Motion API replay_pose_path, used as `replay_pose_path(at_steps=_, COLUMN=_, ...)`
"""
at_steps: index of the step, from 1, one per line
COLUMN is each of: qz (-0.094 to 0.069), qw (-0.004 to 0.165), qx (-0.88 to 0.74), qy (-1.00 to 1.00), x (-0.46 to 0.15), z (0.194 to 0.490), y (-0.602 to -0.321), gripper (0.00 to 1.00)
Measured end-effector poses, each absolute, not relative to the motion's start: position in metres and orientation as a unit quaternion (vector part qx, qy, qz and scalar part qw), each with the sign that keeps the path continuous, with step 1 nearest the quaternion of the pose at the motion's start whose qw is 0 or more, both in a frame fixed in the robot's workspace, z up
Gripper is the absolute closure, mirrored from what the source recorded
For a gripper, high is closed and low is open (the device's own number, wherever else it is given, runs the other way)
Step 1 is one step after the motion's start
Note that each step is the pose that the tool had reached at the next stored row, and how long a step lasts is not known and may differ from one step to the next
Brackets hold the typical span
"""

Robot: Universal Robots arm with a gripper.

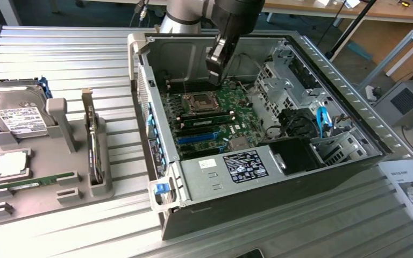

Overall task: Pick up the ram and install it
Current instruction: 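Press down the ram until it locks into place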

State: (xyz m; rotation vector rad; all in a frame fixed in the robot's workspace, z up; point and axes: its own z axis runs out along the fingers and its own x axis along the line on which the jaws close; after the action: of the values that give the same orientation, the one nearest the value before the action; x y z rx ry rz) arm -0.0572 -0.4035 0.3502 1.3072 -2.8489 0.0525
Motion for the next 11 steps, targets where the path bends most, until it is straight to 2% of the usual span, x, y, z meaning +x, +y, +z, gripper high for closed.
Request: replay_pose_path(at_steps=11, qz=0.016, qw=0.005, qx=0.33, qy=-0.944, x=-0.0573, z=0.3498, y=-0.4035, gripper=0.89)
